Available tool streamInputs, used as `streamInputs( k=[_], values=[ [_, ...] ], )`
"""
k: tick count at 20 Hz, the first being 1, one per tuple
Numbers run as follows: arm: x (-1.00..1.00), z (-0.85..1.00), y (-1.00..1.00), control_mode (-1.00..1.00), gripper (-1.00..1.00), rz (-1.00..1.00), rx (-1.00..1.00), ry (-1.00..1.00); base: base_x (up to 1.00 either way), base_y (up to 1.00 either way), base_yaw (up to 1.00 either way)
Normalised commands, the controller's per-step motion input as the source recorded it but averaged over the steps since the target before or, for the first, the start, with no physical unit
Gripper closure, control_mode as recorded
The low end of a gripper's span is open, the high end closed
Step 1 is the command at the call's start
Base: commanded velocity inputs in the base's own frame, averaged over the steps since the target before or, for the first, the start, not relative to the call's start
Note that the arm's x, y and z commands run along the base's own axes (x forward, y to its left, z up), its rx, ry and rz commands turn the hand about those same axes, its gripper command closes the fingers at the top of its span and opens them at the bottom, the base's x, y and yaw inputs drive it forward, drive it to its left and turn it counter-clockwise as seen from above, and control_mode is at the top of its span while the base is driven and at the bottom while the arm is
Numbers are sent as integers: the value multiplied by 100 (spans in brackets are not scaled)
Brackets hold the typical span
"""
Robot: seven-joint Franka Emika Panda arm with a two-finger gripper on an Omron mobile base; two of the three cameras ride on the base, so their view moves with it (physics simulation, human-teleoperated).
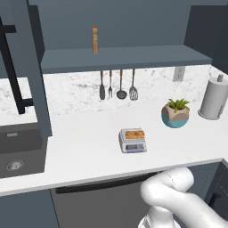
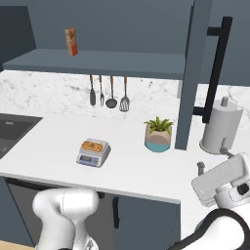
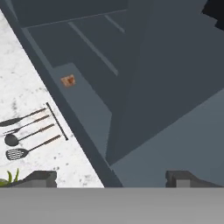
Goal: Pick the bar and place it on the digital scale for weighing, and close the cabinet.
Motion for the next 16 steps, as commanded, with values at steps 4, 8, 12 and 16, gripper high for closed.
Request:
streamInputs(
  k=[4,8,12,16],
  values=[
    [59,31,-28,-100,-100,0,6,11,0,0,0],
    [54,48,-12,-100,-100,0,3,8,0,0,0],
    [36,43,-17,-100,-100,0,3,5,0,0,0],
    [9,51,-6,-100,-100,0,10,3,0,0,0]
  ],
)
